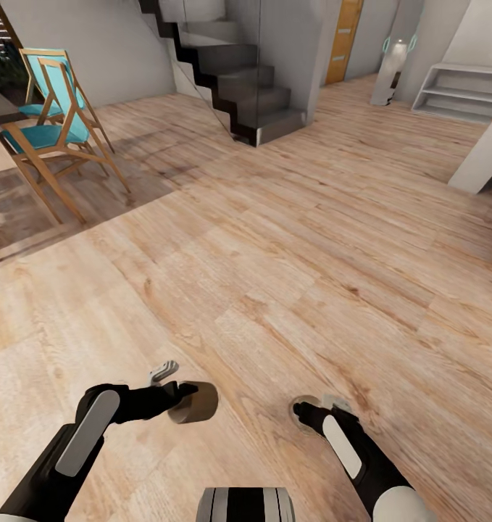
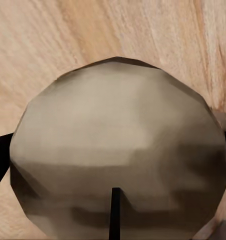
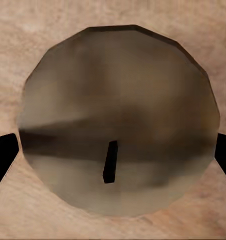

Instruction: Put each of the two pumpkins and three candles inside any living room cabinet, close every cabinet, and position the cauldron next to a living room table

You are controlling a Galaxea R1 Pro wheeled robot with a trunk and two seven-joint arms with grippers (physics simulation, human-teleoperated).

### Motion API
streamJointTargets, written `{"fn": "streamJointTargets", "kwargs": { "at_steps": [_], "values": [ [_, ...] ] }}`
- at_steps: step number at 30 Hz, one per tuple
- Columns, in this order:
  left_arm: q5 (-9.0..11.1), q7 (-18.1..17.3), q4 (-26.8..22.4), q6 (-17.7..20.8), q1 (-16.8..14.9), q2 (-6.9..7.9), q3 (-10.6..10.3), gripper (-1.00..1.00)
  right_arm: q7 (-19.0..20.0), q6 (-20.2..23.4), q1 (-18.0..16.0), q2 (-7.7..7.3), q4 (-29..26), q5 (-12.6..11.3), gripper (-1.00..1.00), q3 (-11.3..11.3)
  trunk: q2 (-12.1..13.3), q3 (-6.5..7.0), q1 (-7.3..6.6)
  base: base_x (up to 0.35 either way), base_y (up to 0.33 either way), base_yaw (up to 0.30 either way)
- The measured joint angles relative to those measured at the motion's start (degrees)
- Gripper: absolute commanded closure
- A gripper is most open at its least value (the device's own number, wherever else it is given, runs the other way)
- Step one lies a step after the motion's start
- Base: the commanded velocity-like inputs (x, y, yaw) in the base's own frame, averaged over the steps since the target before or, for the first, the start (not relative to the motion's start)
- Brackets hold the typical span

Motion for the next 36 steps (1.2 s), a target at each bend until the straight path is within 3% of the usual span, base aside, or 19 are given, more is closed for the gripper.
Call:
{"fn": "streamJointTargets", "kwargs": {
  "at_steps": [10, 13, 20, 36],
  "values": [
    [0.6, -3.0, 1.4, -0.6, 0.2, 0.36, 1.2, 1.00, -1.2, -1.1, 0.6, -0.20, 1.6, -0.1, 1.00, 0.1, 0.0, 0.00, 0.00, 0.000, 0.000, 0.000],
    [0.7, -3.9, 1.5, -0.6, 0.2, 0.41, 1.3, 1.00, -1.2, -1.0, 0.6, -0.17, 1.6, 0.0, 1.00, 0.1, 0.0, 0.66, -0.08, 0.000, 0.000, 0.000],
    [0.5, -3.8, 1.5, -0.6, 0.2, 0.44, 1.3, 1.00, -1.2, -0.8, 0.6, -0.16, 1.6, -0.1, 1.00, 0.1, 0.0, 0.66, -0.07, 0.000, 0.000, 0.000],
    [0.2, -3.5, 1.5, -0.7, 0.2, 0.36, 1.3, 1.00, -1.2, -0.7, 0.6, -0.16, 1.6, -0.1, 1.00, 0.1, 0.3, 4.20, -0.49, 0.000, 0.000, 0.000]
  ]
}}
